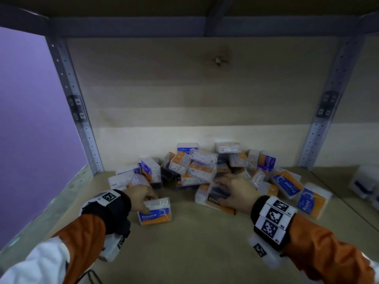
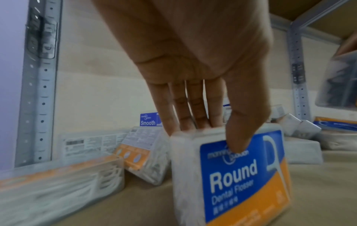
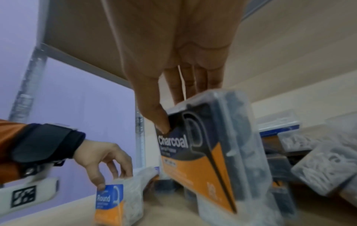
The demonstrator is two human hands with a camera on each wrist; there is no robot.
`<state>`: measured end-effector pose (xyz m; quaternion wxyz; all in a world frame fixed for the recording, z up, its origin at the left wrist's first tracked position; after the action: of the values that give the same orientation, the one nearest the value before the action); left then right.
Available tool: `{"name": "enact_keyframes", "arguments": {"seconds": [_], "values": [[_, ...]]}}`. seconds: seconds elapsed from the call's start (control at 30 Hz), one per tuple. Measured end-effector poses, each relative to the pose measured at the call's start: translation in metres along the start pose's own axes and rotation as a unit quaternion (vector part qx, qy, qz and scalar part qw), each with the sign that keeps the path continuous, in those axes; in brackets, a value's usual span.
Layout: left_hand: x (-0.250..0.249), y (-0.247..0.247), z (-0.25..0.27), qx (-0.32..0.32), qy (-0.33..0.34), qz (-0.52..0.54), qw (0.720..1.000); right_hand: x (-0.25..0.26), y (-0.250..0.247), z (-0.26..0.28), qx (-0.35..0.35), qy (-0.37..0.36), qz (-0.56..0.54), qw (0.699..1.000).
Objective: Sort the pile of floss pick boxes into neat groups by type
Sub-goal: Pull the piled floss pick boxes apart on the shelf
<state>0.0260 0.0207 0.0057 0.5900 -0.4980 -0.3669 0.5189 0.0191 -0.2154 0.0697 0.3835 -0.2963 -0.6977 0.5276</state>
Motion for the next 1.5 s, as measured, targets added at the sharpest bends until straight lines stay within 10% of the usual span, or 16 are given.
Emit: {"name": "enact_keyframes", "arguments": {"seconds": [0.53,1.1,1.5], "values": [[0.011,0.020,0.043,0.057,0.003,-0.020,0.998,0.043,0.072,0.044,0.228,-0.050,0.054,0.971],[0.009,0.000,0.029,0.020,0.011,0.044,0.999,0.027,0.062,0.048,0.183,-0.040,-0.002,0.982],[0.019,-0.055,-0.013,-0.074,0.015,0.011,0.997,-0.102,-0.020,0.037,0.102,0.090,0.119,0.984]]}}
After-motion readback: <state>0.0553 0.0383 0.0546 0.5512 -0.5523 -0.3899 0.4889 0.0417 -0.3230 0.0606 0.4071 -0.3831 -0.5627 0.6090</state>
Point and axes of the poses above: each hand's wrist, its own z-axis away from the middle knuckle, its own y-axis out of the palm, x = y × z, the point moved 8 cm from there along -z, towards the middle knuckle, and after that the axes turned 4 degrees about -x, right-handed, at the moved point
